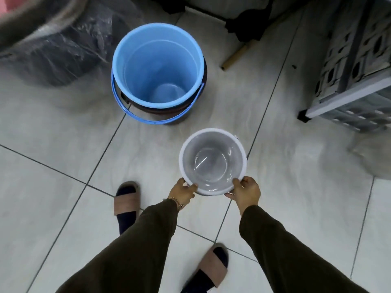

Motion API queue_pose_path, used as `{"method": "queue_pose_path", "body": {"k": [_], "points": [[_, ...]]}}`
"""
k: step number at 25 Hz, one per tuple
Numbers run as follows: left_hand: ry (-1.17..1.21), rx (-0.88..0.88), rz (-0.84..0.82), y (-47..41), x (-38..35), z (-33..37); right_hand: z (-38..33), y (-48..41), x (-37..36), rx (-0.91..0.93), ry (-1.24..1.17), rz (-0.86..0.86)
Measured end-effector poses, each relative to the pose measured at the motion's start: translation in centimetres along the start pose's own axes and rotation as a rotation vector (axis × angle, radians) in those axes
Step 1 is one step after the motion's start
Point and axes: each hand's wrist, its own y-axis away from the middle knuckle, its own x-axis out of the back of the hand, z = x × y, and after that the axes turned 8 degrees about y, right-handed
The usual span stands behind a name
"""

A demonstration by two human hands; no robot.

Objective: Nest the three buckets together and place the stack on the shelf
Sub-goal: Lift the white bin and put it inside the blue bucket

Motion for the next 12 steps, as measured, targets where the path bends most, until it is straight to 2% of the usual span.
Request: {"method": "queue_pose_path", "body": {"k": [2,6,12], "points": [[0.122,-0.036,-0.031,2.1,-1.9,1.7,-1.2,1.4,2.9,0.076,-0.049,0.06],[0.169,-0.251,-0.1,7.2,-5.4,8.6,-8.4,5.2,8.0,0.279,-0.119,0.136],[0.419,-0.48,-0.1,14.3,-3.7,21.0,-22.7,10.9,6.8,0.587,-0.197,0.059]]}}
